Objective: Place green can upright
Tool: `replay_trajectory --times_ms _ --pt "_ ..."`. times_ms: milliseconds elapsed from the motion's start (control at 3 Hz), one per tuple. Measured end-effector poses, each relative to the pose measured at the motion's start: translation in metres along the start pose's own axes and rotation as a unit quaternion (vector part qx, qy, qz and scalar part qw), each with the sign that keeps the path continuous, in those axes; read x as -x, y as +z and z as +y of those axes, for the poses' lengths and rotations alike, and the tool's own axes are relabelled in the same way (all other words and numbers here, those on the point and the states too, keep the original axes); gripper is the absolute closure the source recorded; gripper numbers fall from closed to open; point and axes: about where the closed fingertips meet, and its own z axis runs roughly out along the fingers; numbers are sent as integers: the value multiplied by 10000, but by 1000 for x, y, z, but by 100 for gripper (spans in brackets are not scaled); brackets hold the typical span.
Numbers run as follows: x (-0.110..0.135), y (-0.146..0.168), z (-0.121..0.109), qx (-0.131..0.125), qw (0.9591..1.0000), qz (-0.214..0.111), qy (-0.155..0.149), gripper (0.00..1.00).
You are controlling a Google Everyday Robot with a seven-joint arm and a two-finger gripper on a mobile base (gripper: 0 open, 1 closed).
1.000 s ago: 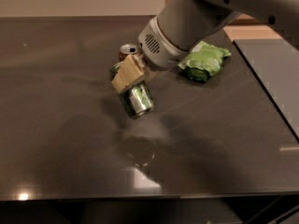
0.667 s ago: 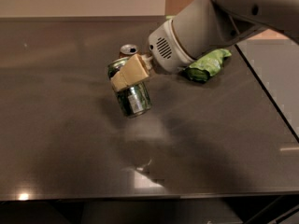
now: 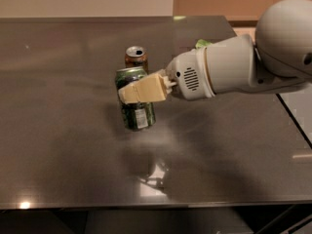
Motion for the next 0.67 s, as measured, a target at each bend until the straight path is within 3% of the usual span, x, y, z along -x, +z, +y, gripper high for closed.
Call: replay_trajectory --times_ms 333,667 --pt "-14 -8 6 -250 9979 -422 -418 100" --pt "-18 -28 1 -554 9938 -529 -802 100"
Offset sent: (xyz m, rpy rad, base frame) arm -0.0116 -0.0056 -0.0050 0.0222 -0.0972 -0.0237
